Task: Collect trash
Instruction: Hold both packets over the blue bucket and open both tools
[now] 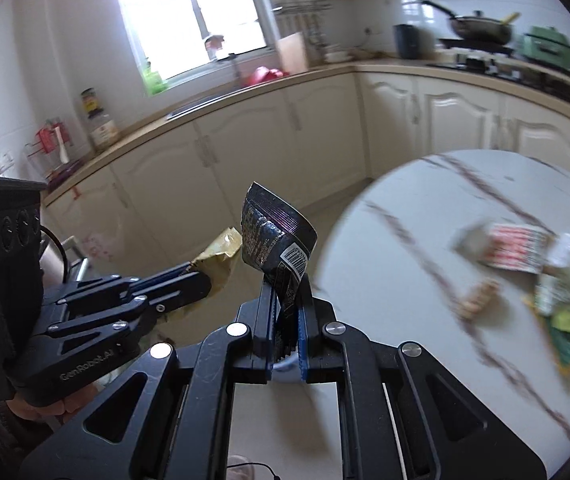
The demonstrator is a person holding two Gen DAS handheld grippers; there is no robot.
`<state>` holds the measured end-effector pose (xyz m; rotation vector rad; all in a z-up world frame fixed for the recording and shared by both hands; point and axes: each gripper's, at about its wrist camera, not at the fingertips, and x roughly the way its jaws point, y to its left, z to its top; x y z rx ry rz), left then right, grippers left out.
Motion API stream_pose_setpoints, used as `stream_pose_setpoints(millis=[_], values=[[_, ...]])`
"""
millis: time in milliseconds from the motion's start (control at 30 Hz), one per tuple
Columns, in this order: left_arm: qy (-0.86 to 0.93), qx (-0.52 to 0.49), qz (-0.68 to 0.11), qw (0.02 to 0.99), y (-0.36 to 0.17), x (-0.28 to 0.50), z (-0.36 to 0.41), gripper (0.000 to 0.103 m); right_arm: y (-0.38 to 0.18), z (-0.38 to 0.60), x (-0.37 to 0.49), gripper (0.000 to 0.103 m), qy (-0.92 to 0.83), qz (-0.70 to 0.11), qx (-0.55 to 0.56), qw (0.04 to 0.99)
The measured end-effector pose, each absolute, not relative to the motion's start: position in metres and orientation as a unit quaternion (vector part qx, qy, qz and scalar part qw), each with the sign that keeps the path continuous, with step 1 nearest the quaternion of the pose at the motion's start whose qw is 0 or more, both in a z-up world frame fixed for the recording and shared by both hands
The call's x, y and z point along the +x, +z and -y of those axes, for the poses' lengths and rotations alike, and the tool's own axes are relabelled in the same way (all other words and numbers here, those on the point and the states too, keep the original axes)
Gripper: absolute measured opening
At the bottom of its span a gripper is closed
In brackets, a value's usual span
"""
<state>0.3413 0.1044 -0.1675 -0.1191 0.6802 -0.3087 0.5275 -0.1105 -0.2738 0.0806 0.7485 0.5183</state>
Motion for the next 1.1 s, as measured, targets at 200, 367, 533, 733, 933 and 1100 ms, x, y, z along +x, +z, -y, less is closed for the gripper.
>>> stream_pose_setpoints(millis=[200,367,533,733,933,1100], values=[[-0.076,-0.088,-0.396,0.911,-0.225,0.382,-0.187,0.003,-0.340,0.004,0.596,0.010,0.292,-0.408,0.011,0.865],[-0.056,-0.114,-0.448,0.885,-0.283,0.437,-0.216,0.003,-0.421,-0.054,0.660,0.010,0.291,-0.473,0.008,0.831],[-0.044,-0.133,-0.490,0.860,-0.335,0.496,-0.232,0.003,-0.487,-0.081,0.698,0.011,0.290,-0.515,0.006,0.807],[-0.037,-0.141,-0.520,0.842,-0.379,0.566,-0.245,0.002,-0.543,-0.084,0.739,0.036,0.285,-0.553,0.033,0.782],[-0.027,-0.161,-0.518,0.840,-0.407,0.597,-0.248,0.005,-0.551,-0.067,0.744,0.048,0.258,-0.552,0.029,0.792],[0.007,-0.158,-0.514,0.843,-0.399,0.606,-0.241,0.035,-0.536,-0.055,0.735,0.051,0.244,-0.544,0.025,0.802]])
